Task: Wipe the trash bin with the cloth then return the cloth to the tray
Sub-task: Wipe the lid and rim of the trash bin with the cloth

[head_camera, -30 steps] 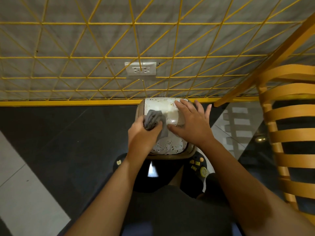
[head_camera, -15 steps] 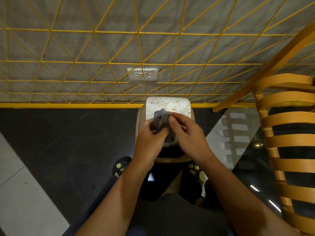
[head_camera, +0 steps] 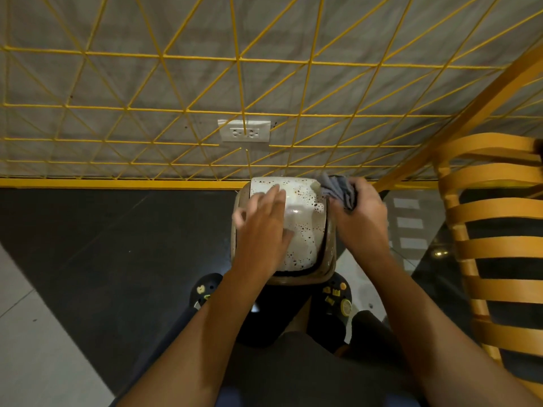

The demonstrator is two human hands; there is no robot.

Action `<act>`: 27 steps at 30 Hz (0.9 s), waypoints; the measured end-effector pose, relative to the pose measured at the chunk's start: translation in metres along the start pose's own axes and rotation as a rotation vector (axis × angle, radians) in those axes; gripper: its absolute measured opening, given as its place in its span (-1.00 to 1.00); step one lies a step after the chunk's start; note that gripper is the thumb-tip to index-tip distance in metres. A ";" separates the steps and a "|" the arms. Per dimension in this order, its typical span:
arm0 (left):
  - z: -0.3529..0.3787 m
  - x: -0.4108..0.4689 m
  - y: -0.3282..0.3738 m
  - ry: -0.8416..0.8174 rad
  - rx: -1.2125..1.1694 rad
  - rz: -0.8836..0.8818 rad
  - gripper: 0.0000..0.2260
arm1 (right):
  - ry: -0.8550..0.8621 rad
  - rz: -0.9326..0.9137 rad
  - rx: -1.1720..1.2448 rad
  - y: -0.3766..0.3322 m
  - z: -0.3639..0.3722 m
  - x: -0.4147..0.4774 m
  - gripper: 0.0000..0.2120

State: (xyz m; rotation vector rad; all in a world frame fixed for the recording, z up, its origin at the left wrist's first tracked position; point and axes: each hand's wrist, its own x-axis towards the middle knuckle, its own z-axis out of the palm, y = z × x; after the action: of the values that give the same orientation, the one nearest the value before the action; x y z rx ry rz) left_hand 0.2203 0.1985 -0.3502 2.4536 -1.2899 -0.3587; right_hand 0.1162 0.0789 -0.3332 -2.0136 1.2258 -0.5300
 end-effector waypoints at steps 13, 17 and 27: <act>0.015 0.010 -0.008 -0.049 0.115 0.040 -0.33 | -0.361 -0.446 -0.450 -0.004 0.032 -0.022 -0.46; 0.012 0.010 -0.008 -0.050 0.145 0.067 -0.32 | -0.329 -0.416 -0.479 0.003 0.028 -0.010 -0.49; 0.013 0.011 -0.008 -0.039 0.132 0.070 -0.31 | -0.347 -0.459 -0.454 0.004 0.030 -0.021 -0.44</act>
State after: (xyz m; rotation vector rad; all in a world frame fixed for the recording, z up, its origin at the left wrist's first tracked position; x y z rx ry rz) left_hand 0.2272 0.1909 -0.3662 2.5127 -1.4546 -0.3142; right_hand 0.1235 0.1073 -0.3555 -2.6586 0.7105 -0.0948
